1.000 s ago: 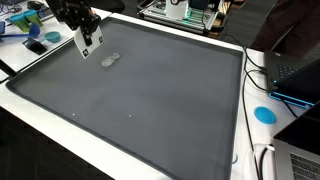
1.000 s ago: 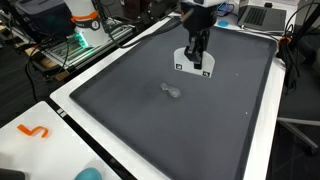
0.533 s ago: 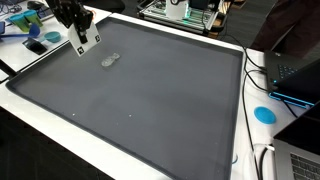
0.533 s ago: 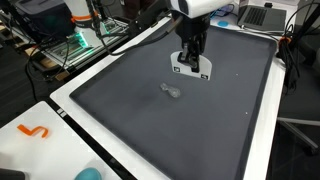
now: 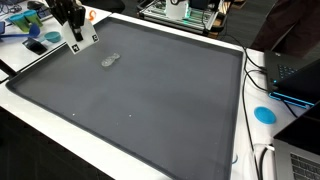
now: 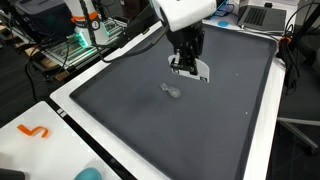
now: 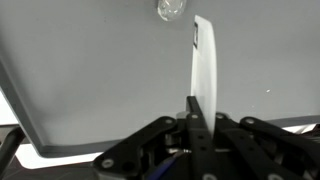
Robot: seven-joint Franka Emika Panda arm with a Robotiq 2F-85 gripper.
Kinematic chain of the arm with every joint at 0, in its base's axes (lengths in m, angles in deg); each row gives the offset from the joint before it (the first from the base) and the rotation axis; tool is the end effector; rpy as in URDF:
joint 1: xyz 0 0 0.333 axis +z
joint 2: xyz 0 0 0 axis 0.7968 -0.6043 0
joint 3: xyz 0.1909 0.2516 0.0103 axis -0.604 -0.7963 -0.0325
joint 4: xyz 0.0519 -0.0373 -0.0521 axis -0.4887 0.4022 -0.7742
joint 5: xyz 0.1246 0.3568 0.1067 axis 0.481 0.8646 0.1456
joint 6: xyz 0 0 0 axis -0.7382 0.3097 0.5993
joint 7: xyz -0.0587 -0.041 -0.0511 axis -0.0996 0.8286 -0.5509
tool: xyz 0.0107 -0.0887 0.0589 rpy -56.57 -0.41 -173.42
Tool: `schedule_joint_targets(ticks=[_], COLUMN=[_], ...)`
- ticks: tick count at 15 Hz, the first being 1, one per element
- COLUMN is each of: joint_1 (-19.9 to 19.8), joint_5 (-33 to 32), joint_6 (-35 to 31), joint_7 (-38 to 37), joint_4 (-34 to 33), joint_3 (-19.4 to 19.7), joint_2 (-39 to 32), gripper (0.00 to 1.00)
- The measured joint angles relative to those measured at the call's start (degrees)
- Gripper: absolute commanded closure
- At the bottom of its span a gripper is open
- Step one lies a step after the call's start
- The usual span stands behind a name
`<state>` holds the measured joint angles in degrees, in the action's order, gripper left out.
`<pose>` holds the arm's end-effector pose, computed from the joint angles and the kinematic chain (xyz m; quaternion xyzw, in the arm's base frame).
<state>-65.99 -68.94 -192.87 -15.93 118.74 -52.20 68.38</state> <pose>0.6304 -0.1308 0.3418 -0.9870 -0.0259 -0.1309 0.0893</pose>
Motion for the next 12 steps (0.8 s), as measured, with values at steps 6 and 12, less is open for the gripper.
schedule_joint_targets(ticks=[6, 12], joint_1=[-2.3, -3.9], joint_5=[3.9, 5.5], joint_6=[-2.4, -4.4], joint_7=[2.1, 3.9], joint_4=[1.2, 2.6], joint_3=[0.0, 0.1], joint_2=[0.0, -0.1], gripper=[0.99, 0.99])
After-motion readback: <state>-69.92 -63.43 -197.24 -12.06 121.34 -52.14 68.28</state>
